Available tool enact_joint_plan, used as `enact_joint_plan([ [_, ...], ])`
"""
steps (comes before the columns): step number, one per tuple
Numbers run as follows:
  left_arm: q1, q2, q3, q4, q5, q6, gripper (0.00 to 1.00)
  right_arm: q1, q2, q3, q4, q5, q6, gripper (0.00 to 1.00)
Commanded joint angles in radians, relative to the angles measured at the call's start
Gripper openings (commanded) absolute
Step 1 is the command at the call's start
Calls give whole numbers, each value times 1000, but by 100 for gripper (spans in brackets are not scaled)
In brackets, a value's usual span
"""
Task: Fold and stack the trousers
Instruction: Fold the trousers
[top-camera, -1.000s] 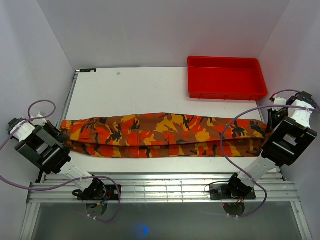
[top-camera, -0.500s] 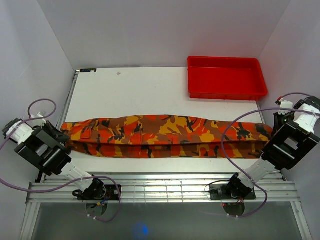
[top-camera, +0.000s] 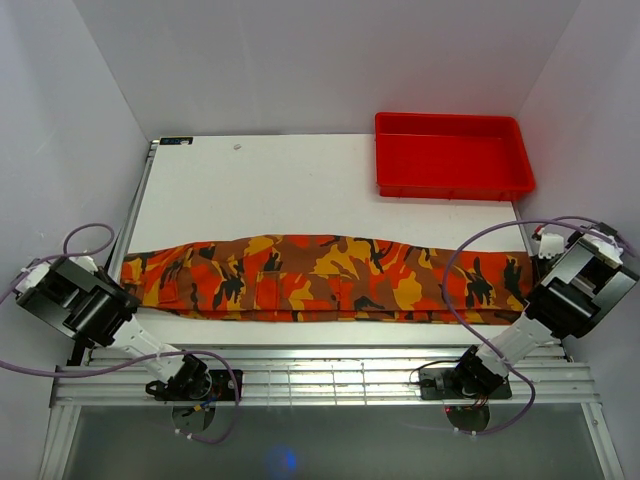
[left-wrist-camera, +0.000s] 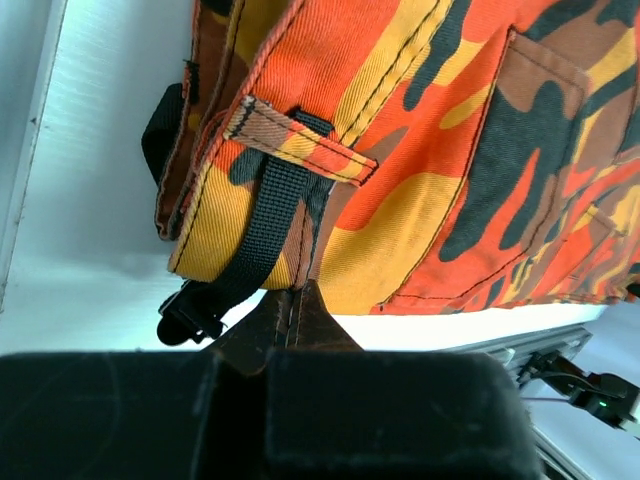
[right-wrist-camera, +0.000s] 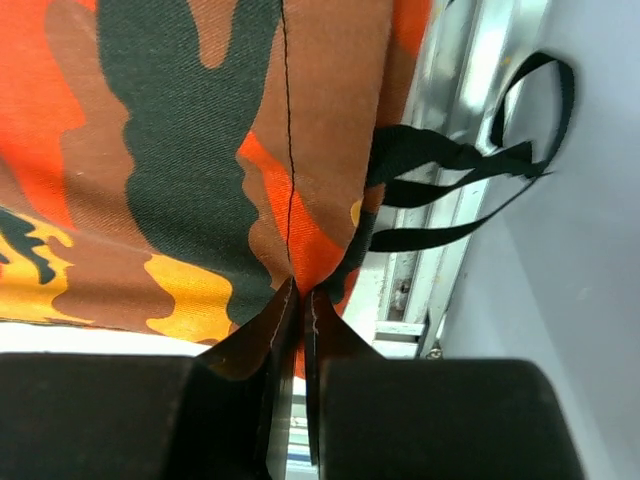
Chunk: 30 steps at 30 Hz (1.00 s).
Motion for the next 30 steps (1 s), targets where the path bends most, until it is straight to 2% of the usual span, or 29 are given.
enact_joint_plan([
  [1,13,3,98,21,74,17,0,-13,18,185,-15,-12,13,8],
  [6,14,4,294,-145,167,52,0,-15,43,400,-163,-65,20,8],
  [8,25,2,383,-224,200,83,0,-18,32,419,-192,-65,2,8],
  [11,56,-1,437,-283,195,130,0,-31,-26,344,-175,-45,-58,8],
  [15,92,25,372,-262,123,178,0,-53,-58,188,-83,-5,-90,8],
  [18,106,39,260,-185,71,182,0,-55,-49,64,-4,21,-95,8],
  [20,106,40,173,-107,36,181,0,-54,-38,14,36,38,-99,8],
  [24,108,54,121,-67,-16,190,0,-55,-8,-32,86,67,-104,8],
  [25,108,47,126,-73,-9,217,7,-55,-1,-14,74,66,-102,12],
  [26,108,34,132,-94,0,238,28,-55,3,2,63,63,-99,24],
  [27,109,16,153,-116,17,273,40,-55,-1,18,54,49,-98,32],
  [28,108,-7,161,-139,46,353,50,-55,-6,60,26,37,-98,47],
  [29,106,-65,169,-168,56,388,67,-51,-20,84,6,21,-93,55],
  [30,105,-93,178,-186,66,429,73,-47,-26,112,-17,-14,-92,60],
])
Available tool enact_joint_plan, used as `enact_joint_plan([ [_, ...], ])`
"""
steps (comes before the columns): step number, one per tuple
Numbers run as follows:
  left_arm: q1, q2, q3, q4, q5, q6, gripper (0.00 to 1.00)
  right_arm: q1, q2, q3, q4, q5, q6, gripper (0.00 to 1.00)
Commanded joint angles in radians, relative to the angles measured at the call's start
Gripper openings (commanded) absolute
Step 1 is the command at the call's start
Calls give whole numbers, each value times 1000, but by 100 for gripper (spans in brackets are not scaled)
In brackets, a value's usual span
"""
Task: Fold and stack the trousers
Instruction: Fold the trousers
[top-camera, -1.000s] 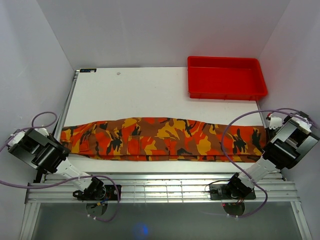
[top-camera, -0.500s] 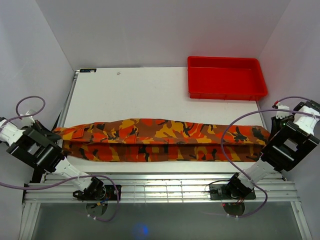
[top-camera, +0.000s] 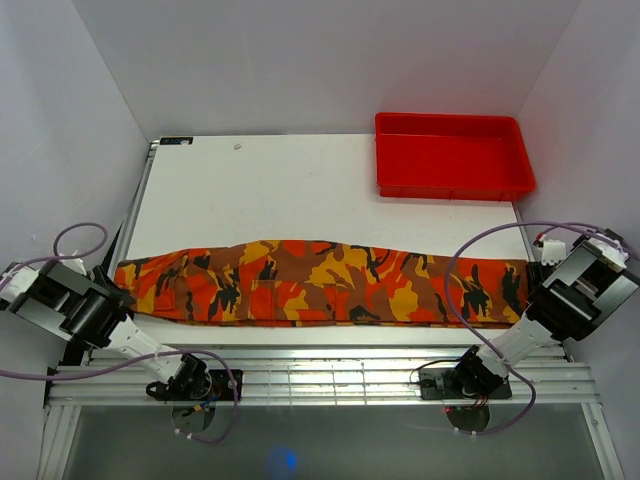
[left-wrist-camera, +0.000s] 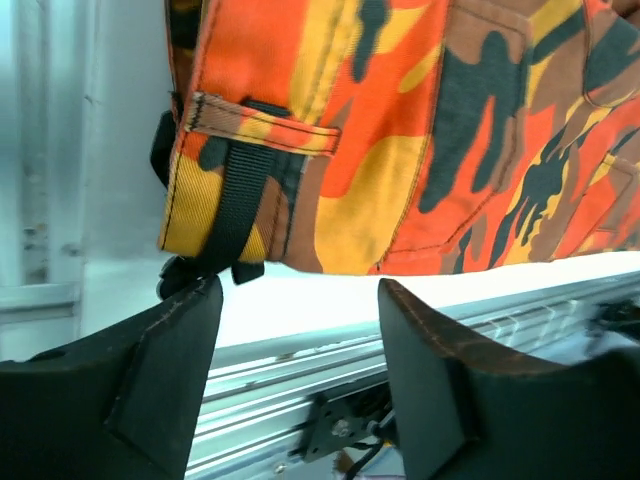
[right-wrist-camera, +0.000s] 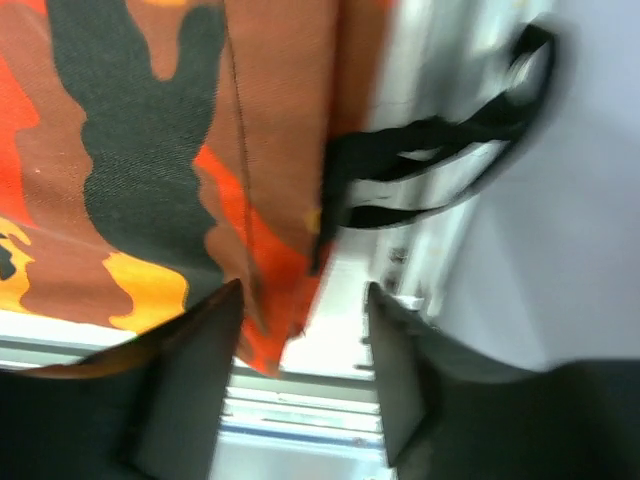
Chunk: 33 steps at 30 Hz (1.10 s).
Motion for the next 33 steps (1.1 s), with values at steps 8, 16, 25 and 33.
enact_joint_plan([
  [8,-132,-368,169,-152,138,476,98,224,-174,260,-130,-235,40,73],
  [16,-602,-245,238,116,302,71,96,669,-192,266,-3,-465,312,53],
  [25,-893,-6,237,228,343,-124,76,990,-23,370,205,-528,497,49],
  [33,-990,31,56,342,292,-149,63,1118,164,536,224,-562,528,50],
])
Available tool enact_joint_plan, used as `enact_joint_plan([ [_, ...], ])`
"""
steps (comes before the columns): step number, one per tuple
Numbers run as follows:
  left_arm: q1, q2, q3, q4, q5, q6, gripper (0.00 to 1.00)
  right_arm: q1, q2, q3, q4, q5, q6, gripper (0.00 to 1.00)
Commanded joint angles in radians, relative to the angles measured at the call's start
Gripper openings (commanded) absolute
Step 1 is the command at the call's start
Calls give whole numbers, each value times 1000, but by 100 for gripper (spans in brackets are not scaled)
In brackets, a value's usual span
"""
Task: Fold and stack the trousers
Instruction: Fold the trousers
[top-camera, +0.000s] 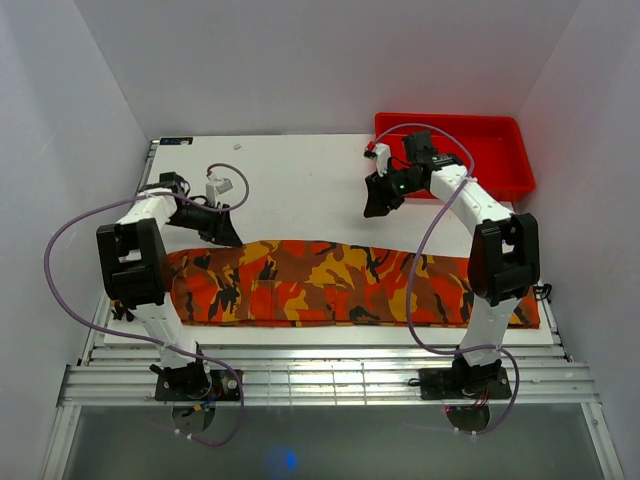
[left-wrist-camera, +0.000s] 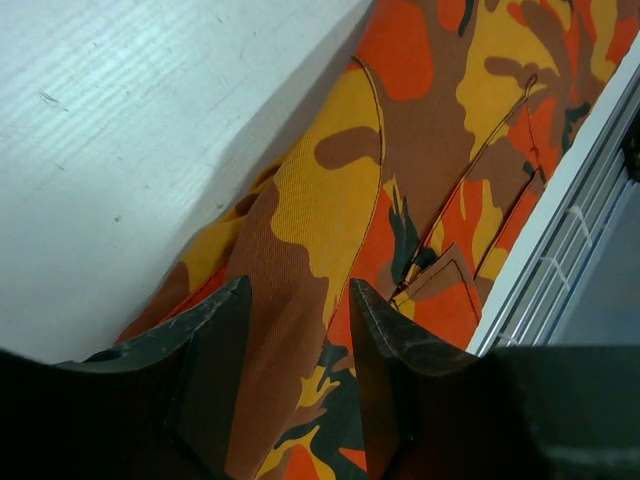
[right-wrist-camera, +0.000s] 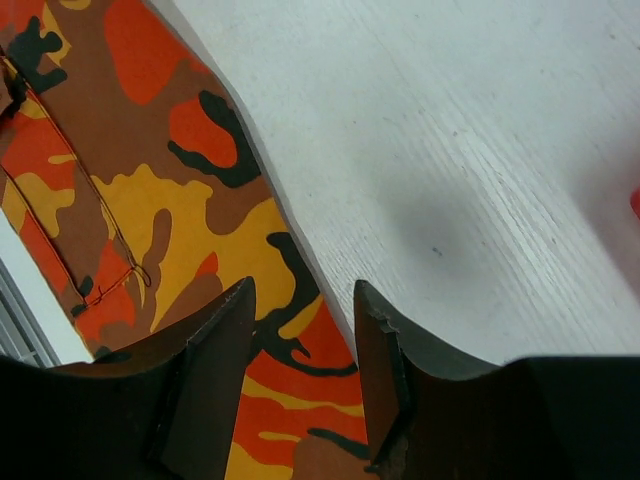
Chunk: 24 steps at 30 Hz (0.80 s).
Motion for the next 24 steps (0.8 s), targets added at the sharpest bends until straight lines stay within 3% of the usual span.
enact_joint_plan([
  [1,-12,-10,-44,66,10,-17,52,41,34,66,35,-54,34,50],
  [3,-17,-10,-51,66,11,-6,46,51,60,79,49,-69,49,50],
  [7,-38,-24,-76,73,-15,9,45,68,84,65,101,-101,100,51],
  [10,-52,-41,-90,54,-29,46,33,78,106,60,144,-127,146,51],
  [11,-55,-56,-91,50,-33,52,22,80,115,60,153,-133,154,51],
  [14,-63,-94,-107,30,-47,87,10,91,129,68,190,-149,181,51],
  [15,-66,-104,-113,28,-52,92,1,94,135,74,196,-150,186,51],
  [24,-77,-266,-229,14,-73,205,0,112,213,187,202,-216,197,56],
])
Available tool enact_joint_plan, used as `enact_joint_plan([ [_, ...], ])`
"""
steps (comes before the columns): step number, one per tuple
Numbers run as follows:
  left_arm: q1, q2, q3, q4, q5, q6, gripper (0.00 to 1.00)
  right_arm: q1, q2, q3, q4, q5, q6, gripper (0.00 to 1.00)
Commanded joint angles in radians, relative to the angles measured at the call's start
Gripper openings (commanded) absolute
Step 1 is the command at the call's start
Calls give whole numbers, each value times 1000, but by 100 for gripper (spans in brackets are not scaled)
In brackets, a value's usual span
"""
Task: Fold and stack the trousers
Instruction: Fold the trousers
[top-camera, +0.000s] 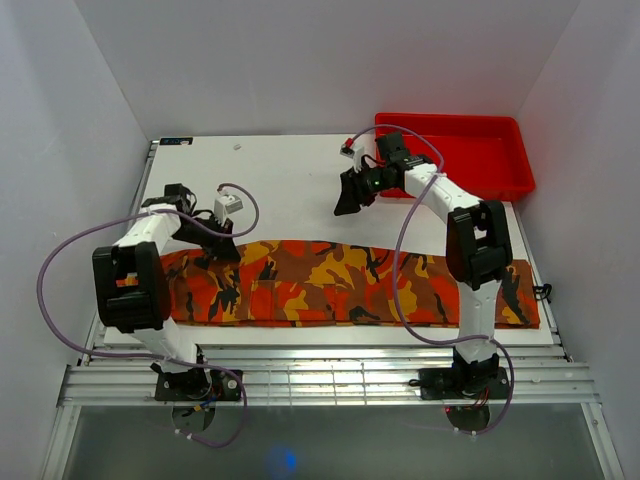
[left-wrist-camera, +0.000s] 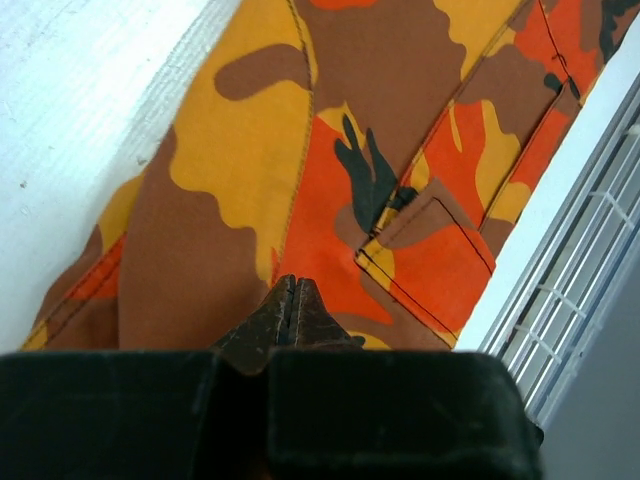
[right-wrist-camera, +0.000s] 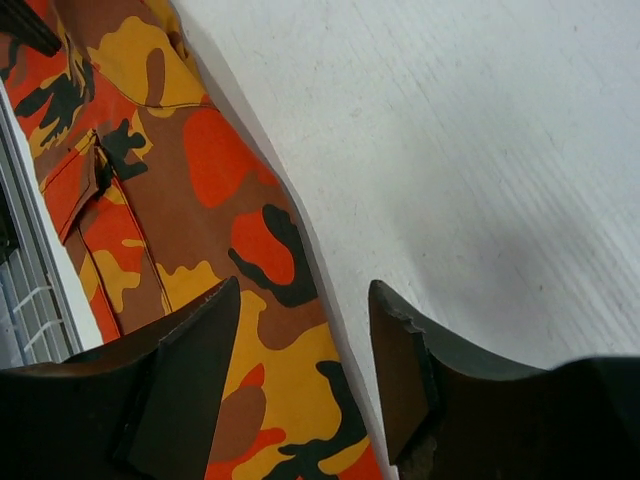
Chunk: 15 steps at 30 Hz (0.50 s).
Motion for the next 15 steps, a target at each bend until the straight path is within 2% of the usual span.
enact_joint_plan([
  [1,-11,-110,-40,-16,4,78,0,27,11,66,63,-62,20,61],
  [3,-9,-149,-58,-19,16,83,0,47,22,83,113,-53,44,63],
  [7,32,-214,-60,20,88,-36,38,128,108,151,143,-60,102,66],
  [8,40,-226,-57,33,98,-69,52,142,122,161,146,-63,107,66],
  [12,83,-274,-17,103,102,-221,65,203,191,195,175,-63,132,67],
  [15,110,-268,35,116,122,-295,68,244,237,219,177,-53,120,67],
])
